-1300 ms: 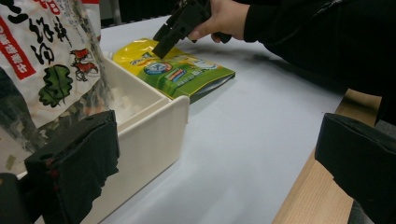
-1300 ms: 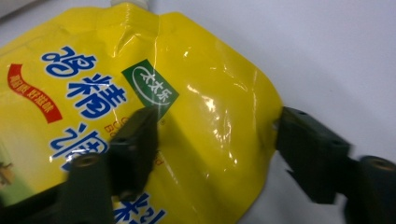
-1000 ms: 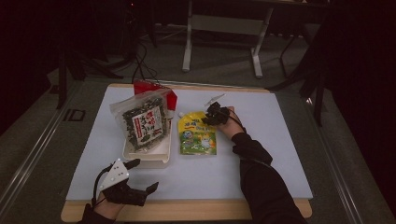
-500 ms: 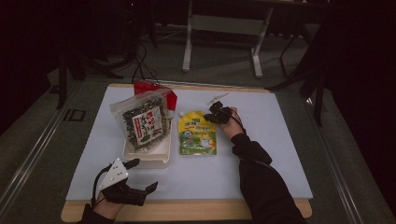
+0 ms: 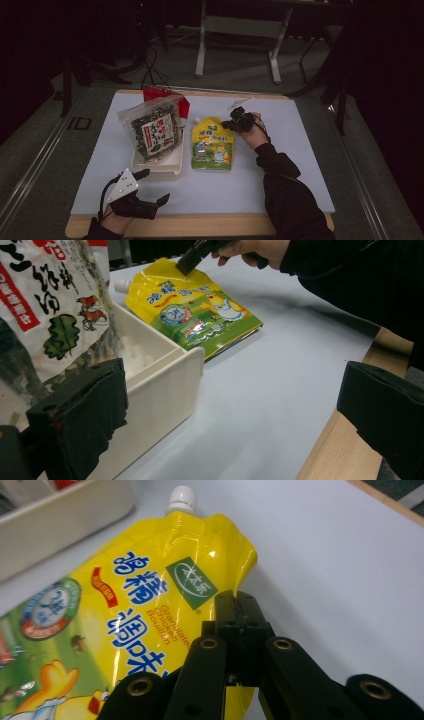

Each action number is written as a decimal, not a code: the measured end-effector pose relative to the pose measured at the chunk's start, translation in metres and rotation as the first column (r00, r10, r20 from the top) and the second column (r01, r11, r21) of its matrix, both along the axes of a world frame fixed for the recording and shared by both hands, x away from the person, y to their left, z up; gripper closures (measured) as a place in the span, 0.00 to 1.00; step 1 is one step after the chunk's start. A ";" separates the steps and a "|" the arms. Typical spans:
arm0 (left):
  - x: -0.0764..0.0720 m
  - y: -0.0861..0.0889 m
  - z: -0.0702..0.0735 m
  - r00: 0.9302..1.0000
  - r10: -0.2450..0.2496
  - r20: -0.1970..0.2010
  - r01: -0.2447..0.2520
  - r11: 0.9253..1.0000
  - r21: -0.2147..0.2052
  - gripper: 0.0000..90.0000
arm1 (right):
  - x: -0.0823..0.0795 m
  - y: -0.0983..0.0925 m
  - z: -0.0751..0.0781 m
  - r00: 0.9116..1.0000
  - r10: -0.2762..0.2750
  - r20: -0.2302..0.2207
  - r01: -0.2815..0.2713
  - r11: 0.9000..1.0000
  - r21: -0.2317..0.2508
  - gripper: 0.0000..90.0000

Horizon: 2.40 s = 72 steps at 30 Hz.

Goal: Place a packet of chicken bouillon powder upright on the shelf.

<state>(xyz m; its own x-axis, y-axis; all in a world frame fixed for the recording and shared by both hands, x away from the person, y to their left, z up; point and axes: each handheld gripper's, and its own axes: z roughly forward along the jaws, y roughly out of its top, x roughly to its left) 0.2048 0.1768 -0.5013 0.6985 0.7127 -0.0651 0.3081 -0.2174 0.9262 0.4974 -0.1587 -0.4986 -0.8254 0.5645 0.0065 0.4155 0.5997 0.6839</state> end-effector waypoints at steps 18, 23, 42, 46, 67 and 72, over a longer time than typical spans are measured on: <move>0.005 -0.013 0.007 1.000 -0.020 -0.007 0.021 1.000 0.015 0.01 | -0.047 -0.011 0.049 0.991 0.078 0.110 -0.085 0.994 0.061 1.00; 0.009 -0.017 0.011 0.999 -0.034 -0.007 0.034 0.999 0.013 0.01 | -0.063 -0.016 0.057 0.985 0.100 0.139 -0.113 0.990 0.088 1.00; 0.039 -0.048 0.034 0.992 -0.101 0.072 0.097 0.994 0.059 0.05 | -0.122 -0.013 0.088 0.942 0.230 0.246 -0.262 0.959 0.106 1.00; 0.049 -0.053 0.042 0.990 -0.109 0.091 0.103 0.992 0.068 0.07 | -0.131 -0.013 0.091 0.936 0.246 0.251 -0.278 0.956 0.097 1.00; 0.124 -0.056 0.047 0.996 -0.091 0.016 0.088 0.984 0.154 0.43 | -0.159 -0.016 0.094 0.909 0.319 0.268 -0.349 0.935 0.068 1.00; 0.135 -0.059 0.046 0.989 -0.145 -0.010 0.145 0.977 0.157 0.56 | -0.159 -0.017 0.094 0.910 0.322 0.262 -0.351 0.934 0.071 1.00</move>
<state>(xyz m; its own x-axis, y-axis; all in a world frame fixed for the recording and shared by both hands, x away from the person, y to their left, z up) 0.3396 0.1176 -0.4548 0.7950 0.6052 0.0410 0.2613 -0.4027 0.8772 0.3379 -0.1758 -0.4047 -0.9505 0.2600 -0.1703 0.0154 0.5868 0.8096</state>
